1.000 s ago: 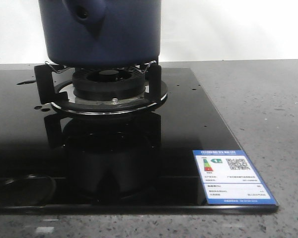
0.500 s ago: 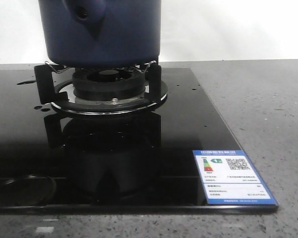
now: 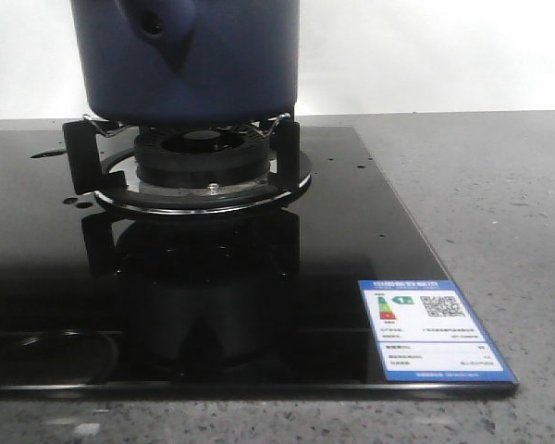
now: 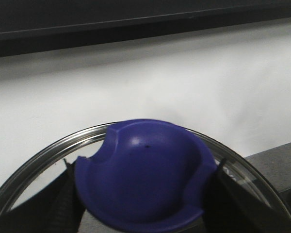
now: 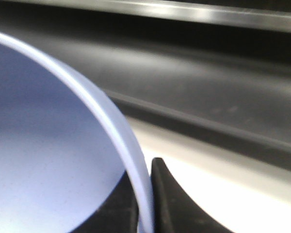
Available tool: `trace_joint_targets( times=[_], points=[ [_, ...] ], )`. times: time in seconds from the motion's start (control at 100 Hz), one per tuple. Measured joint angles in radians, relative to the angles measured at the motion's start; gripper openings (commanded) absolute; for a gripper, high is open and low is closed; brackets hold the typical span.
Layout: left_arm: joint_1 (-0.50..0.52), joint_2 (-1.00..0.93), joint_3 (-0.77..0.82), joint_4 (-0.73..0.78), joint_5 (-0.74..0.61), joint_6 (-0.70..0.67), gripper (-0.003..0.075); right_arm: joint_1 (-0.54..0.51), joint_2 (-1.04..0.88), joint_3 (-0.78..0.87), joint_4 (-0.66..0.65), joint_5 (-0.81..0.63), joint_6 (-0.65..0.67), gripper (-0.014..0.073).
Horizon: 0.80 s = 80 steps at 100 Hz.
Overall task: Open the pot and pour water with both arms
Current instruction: 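Lower the blue bowl back onto the counter with the right gripper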
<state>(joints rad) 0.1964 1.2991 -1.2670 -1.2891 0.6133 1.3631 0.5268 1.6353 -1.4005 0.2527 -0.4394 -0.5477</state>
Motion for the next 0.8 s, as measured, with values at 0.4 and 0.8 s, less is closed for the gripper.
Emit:
trace_joint_targets(
  times=[0.4, 0.8],
  points=[
    [-0.227, 0.0, 0.0, -0.004, 0.004, 0.0, 0.0354, -0.374, -0.044, -0.3, 0.181, 1.117, 0.12, -0.0043],
    [-0.306, 0.0, 0.0, -0.031, 0.016, 0.002, 0.0354, -0.641, 0.028, -0.23, 0.052, 1.647, 0.27, -0.0043]
  ],
)
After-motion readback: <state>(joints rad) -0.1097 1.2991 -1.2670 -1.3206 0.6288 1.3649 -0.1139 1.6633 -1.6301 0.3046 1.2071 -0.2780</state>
